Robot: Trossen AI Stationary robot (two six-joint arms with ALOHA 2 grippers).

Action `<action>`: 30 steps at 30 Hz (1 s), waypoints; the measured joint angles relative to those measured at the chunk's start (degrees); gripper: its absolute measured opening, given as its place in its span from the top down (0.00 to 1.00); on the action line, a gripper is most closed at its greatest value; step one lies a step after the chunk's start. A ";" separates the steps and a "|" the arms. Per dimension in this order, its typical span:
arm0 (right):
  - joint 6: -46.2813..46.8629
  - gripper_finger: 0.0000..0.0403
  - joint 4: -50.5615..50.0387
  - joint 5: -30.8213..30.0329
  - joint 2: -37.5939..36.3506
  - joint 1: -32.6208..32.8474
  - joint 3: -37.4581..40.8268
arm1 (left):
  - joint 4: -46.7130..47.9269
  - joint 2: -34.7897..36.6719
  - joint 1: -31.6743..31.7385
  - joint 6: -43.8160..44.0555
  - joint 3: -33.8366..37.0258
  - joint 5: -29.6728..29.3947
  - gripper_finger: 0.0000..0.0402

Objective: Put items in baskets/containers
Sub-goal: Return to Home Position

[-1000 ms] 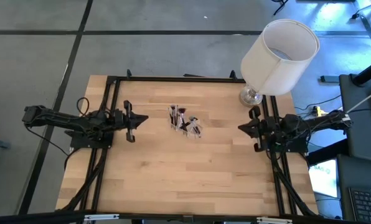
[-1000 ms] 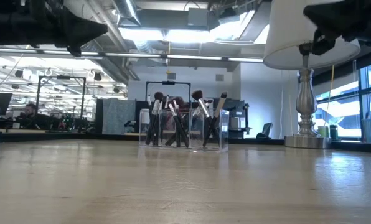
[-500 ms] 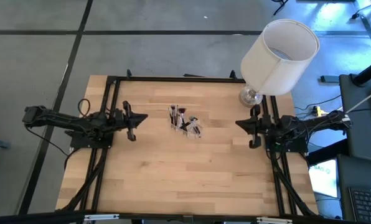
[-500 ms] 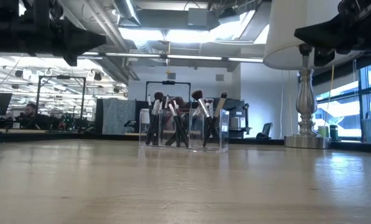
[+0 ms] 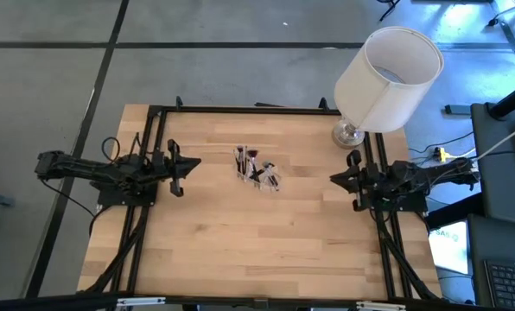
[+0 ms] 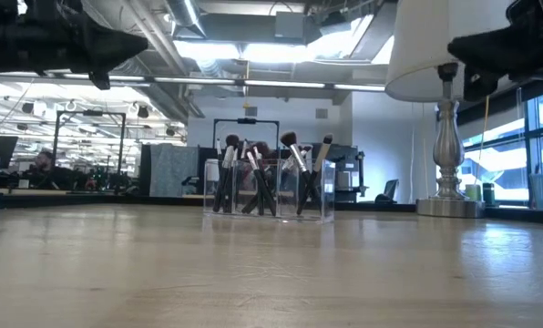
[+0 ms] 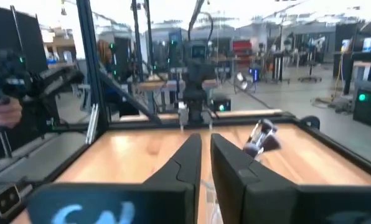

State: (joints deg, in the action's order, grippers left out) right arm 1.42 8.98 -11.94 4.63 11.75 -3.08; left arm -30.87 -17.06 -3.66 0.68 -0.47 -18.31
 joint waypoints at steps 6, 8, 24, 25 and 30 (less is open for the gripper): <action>0.08 0.91 -4.36 -0.34 -4.49 0.00 0.21 | 5.56 6.58 0.00 -0.56 0.00 -1.11 0.99; 0.34 0.91 -7.91 -0.48 -4.53 0.00 0.08 | 8.69 9.33 0.00 -0.56 0.00 -1.13 0.99; 1.53 0.91 -6.03 1.19 -4.01 0.00 2.79 | 27.94 17.05 -0.04 -3.34 -0.73 -4.16 0.99; 1.56 0.91 -5.78 1.37 -4.02 0.00 2.74 | 28.04 17.04 -0.04 -3.28 -0.34 -4.13 0.99; 0.98 0.91 -6.06 1.31 -4.03 0.00 2.70 | 27.23 16.21 -0.01 -3.63 -0.04 -2.69 0.98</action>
State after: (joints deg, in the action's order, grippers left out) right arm 2.39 2.92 -10.63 0.60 11.75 -0.38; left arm -3.64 -0.85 -3.67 -2.95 -0.51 -21.00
